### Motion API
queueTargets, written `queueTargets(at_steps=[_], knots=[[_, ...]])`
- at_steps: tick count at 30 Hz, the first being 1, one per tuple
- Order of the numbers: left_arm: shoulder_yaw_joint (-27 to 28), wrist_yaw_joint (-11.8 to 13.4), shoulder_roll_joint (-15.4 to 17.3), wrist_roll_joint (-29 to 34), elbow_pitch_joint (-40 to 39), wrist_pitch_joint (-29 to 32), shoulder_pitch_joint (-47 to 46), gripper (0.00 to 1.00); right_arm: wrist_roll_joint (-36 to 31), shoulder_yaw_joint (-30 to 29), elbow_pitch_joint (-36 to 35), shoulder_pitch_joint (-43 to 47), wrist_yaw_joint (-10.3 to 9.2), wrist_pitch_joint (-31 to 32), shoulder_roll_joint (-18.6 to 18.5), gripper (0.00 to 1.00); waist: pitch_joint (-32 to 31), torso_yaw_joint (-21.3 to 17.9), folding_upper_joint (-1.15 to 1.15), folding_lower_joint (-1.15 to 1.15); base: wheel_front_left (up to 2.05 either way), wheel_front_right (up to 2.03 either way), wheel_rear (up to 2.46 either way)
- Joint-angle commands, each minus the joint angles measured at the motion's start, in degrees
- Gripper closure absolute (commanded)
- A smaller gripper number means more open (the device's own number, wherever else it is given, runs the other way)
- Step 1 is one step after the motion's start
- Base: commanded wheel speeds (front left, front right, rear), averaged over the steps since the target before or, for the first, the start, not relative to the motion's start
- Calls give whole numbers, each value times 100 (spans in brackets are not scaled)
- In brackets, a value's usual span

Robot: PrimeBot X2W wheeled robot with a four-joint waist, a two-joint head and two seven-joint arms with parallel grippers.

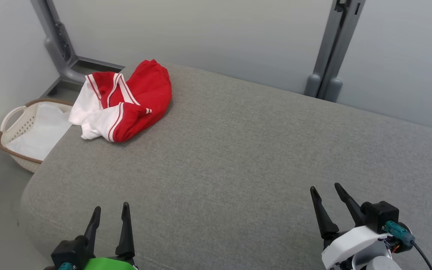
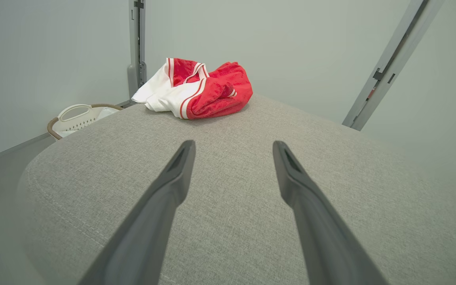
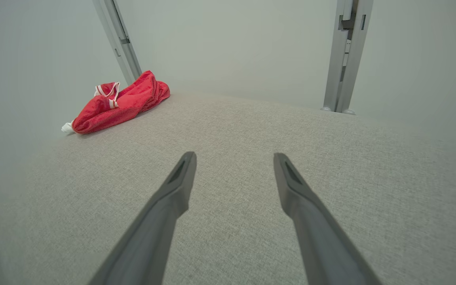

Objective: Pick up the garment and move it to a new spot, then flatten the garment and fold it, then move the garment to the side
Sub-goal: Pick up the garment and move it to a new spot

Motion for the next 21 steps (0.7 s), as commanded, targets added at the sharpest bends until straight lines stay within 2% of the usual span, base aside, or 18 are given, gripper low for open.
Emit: queueTargets(at_steps=[1,12,16,21], knots=[[35,35,16,-38,-61,-1,69,0,-13,20,36,-48,-9,-26,-30,0,107,281,0,0,0,0,0],[112,40,20,87,-106,-1,-26,0,-102,-76,31,-119,-9,-26,-28,0,135,300,0,0,0,0,0],[293,-12,289,187,-172,-1,-405,0,-190,-237,-42,-37,-9,-26,-27,0,170,288,0,0,0,0,0],[661,-74,945,135,-446,27,-1246,0,-489,-249,-142,-278,-9,-26,-33,0,586,-55,0,0,0,0,0]])
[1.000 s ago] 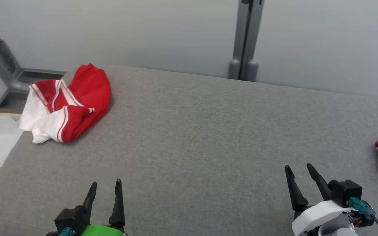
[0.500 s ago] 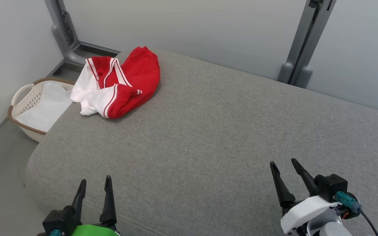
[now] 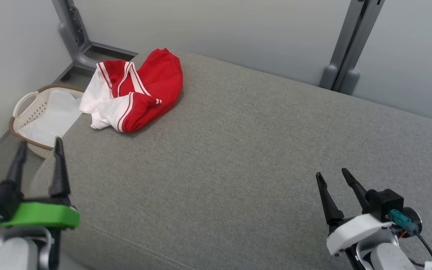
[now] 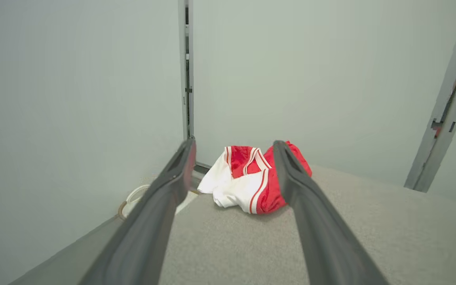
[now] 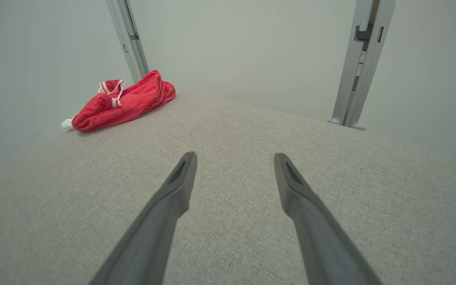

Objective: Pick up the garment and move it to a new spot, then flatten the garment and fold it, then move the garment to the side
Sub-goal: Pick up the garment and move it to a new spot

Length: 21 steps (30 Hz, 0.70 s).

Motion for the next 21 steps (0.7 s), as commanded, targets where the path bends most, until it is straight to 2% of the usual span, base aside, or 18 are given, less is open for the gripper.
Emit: queueTargets(at_steps=[1,7,11,15,21], knots=[[43,-35,206,35,-74,36,-356,0,-105,-18,-40,-126,-9,-26,-36,0,442,-394,0,0,0,0,0],[210,-84,936,-136,-40,446,-1677,0,-479,-2,-112,-457,-9,-26,-37,0,1031,-865,0,0,0,0,0],[116,-112,1244,-346,672,666,-2572,0,-629,75,-189,-709,-9,-26,-39,0,1499,-1237,0,0,0,0,0],[-63,-120,1406,-526,1543,786,-3154,0,-825,106,-320,-903,-9,-3,-37,0,1916,-1508,0,0,0,0,0],[-468,-128,1452,-1005,2735,1060,-3628,0,-926,109,-632,-1051,-9,124,-33,0,2416,-1751,0,0,0,0,0]])
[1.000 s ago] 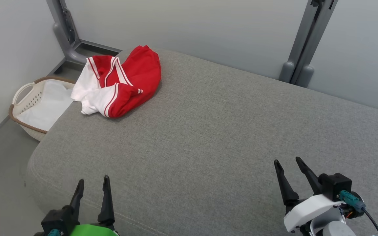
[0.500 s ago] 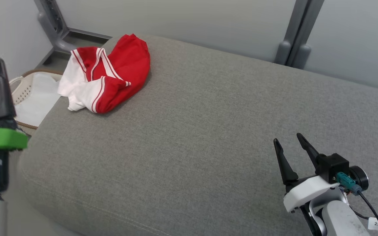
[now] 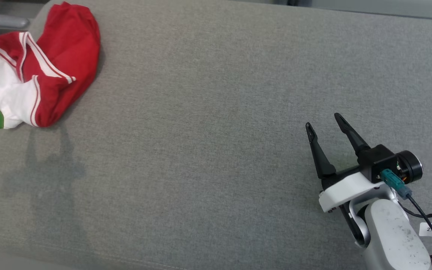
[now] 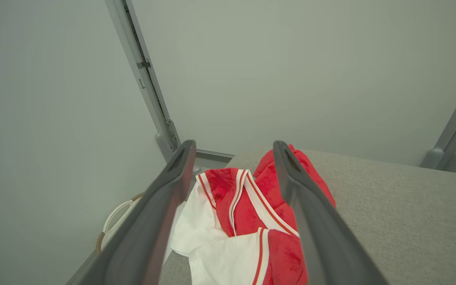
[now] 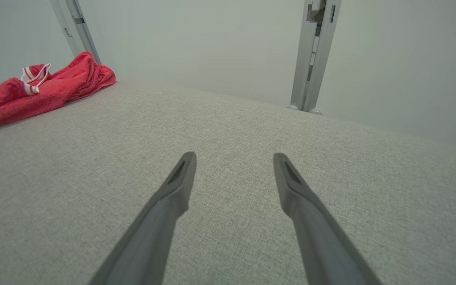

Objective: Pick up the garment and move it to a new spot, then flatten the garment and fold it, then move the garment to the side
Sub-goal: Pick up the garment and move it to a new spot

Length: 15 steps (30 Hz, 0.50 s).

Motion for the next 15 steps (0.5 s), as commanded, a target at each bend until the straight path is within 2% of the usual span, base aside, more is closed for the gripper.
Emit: queueTargets(at_steps=[1,4,11,15], knots=[[-98,-17,31,-142,161,33,-130,0,-58,-15,-100,-105,-9,25,-26,0,747,-607,0,0,0,0,0],[-496,-18,76,-500,603,151,-215,0,-158,-55,-329,-92,-9,84,-25,0,963,-644,0,0,0,0,0],[-1222,-19,256,-1119,945,422,-250,0,-222,-69,-518,-81,-9,169,-25,0,1182,-625,0,0,0,0,0],[-1401,-18,415,-1132,1280,327,-344,0,-255,-51,-586,-94,-9,216,-25,0,1288,-633,0,0,0,0,0]])
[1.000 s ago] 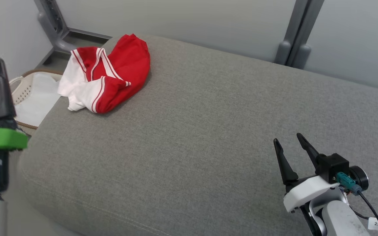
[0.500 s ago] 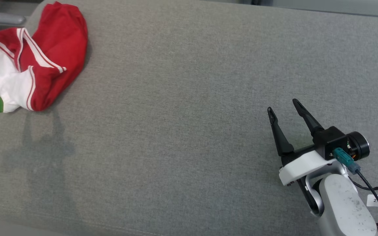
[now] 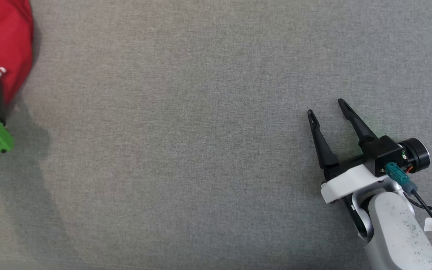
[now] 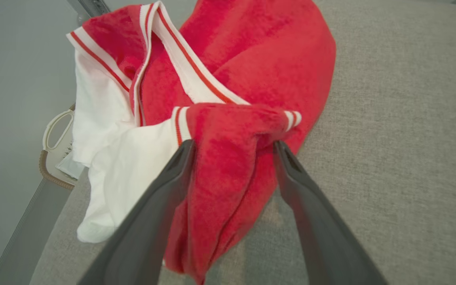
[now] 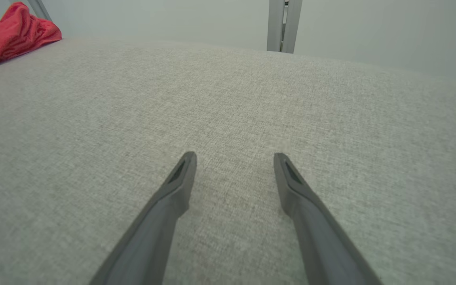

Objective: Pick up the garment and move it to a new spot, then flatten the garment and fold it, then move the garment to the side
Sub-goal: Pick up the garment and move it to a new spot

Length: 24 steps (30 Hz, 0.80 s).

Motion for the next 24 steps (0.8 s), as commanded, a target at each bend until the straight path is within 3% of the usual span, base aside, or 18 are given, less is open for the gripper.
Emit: queueTargets(at_steps=[1,4,5,7,8,16,24], knots=[[-8,-13,87,37,137,-87,-142,0,-29,-10,-38,-53,-9,26,-25,0,136,-67,0,0,0,0,0],[55,-13,76,-22,463,-308,-301,0,-74,-56,-82,-55,-9,57,-31,0,204,-67,0,0,0,0,0],[77,-13,70,-37,547,-381,-348,5,-77,-69,-90,-52,-9,65,-32,0,217,-66,0,0,0,0,0],[116,7,57,-47,738,-580,-465,61,-103,-94,-100,-49,-9,76,-32,0,239,-61,0,0,0,0,0],[124,18,44,-48,808,-648,-504,97,-110,-100,-97,-45,-9,76,-33,0,238,-59,0,0,0,0,0],[70,0,63,-47,1171,-1085,-788,100,20,-11,101,-1,-9,-17,-28,0,-75,-97,0,0,0,0,0],[-391,-11,403,145,759,-1147,-1098,100,417,66,566,94,-9,-232,-27,0,-861,-346,0,0,0,0,0]])
